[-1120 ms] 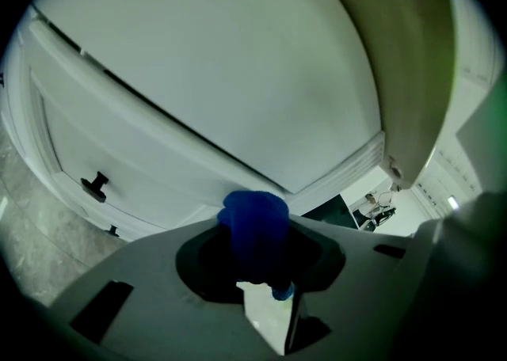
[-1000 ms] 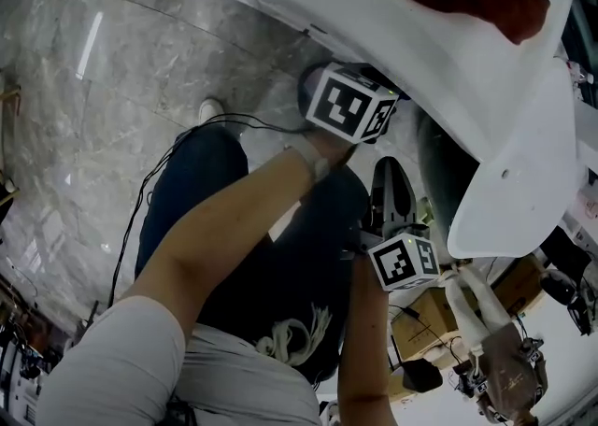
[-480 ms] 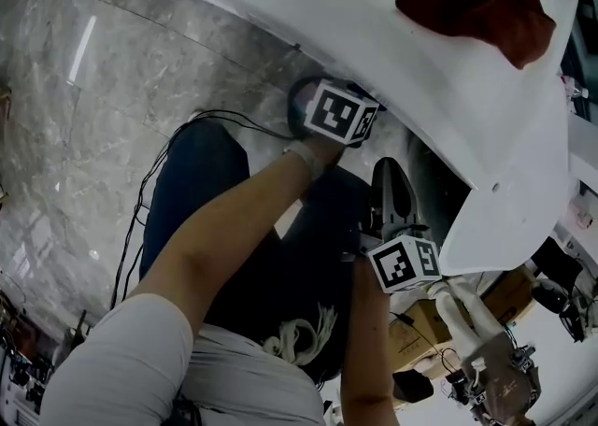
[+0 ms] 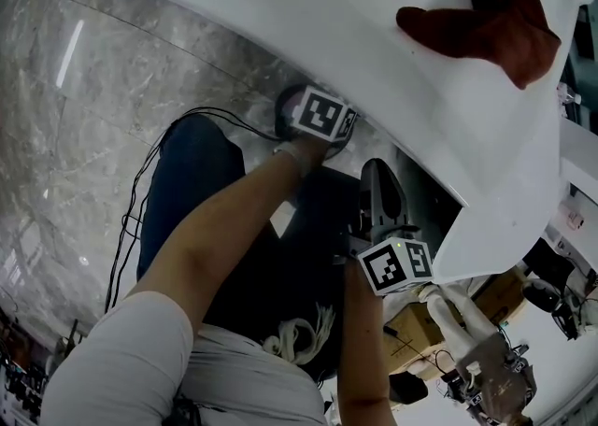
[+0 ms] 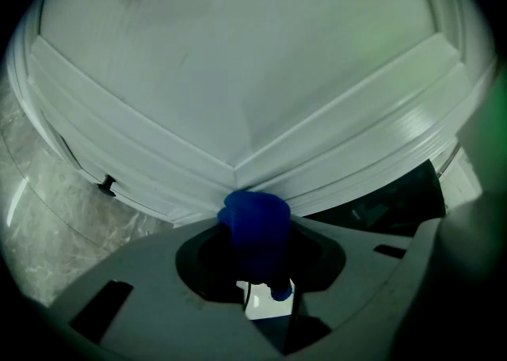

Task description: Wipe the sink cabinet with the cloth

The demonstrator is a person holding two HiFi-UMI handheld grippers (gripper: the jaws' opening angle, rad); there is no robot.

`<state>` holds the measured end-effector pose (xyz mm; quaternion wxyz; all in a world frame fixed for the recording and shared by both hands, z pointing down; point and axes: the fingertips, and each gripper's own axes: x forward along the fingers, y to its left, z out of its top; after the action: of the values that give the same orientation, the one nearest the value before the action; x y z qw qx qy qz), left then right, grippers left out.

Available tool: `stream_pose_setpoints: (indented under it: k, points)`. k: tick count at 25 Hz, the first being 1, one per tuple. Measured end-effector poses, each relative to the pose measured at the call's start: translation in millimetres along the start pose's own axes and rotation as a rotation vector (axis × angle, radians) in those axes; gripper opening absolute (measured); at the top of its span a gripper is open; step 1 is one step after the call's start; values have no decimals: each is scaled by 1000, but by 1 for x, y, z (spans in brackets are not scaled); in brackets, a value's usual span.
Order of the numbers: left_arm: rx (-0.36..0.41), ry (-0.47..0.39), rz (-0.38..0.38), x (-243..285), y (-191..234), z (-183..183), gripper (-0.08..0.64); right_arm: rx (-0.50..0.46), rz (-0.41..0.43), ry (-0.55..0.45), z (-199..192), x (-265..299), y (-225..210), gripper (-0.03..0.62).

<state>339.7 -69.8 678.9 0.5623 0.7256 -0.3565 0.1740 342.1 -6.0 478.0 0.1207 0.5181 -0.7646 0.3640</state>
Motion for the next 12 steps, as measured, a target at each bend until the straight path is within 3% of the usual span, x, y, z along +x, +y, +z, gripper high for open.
stream_pose_setpoints:
  k: [7, 10, 12]
  points:
    - [65, -1, 60, 6, 24, 3, 110, -34, 8, 27, -3, 10, 5, 37]
    - [32, 35, 16, 20, 24, -9, 112, -44, 16, 29, -3, 16, 8, 37]
    - [11, 48, 65, 18, 42, -10, 110, -48, 23, 28, -3, 19, 10, 37]
